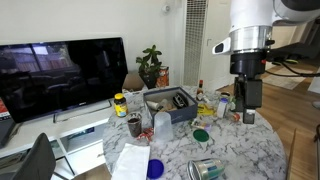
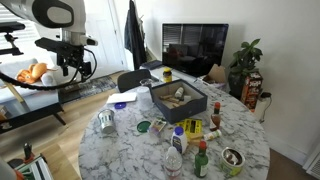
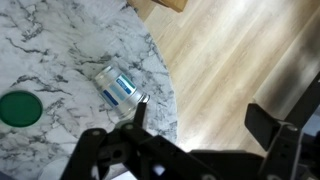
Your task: Turn the silver cup over and turn the plastic cup over and then put it on the silver cup
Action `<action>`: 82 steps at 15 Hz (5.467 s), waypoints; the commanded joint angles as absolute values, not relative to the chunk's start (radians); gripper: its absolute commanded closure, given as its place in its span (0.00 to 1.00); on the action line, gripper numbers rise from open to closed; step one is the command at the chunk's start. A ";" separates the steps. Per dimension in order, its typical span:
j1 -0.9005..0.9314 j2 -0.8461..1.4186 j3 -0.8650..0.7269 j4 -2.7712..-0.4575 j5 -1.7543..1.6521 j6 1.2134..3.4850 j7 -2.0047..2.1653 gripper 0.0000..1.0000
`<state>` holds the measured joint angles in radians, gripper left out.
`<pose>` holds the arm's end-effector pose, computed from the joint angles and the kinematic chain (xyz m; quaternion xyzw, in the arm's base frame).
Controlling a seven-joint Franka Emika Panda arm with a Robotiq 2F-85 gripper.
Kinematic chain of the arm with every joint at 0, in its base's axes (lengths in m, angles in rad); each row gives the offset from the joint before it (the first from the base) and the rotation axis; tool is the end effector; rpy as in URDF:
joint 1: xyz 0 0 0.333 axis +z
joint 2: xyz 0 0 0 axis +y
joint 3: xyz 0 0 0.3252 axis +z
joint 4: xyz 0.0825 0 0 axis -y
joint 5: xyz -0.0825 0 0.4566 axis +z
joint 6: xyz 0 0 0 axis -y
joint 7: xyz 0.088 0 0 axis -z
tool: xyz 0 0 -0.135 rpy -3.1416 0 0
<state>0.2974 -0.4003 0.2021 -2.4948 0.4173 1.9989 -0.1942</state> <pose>0.3938 0.2494 0.3651 -0.9599 -0.2352 0.0670 0.1371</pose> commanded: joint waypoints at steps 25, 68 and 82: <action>0.269 0.105 0.246 -2.614 0.564 2.768 0.550 0.00; 0.300 0.479 0.206 -2.435 0.887 2.835 1.189 0.00; 0.361 0.479 0.113 -2.450 0.652 2.933 1.200 0.43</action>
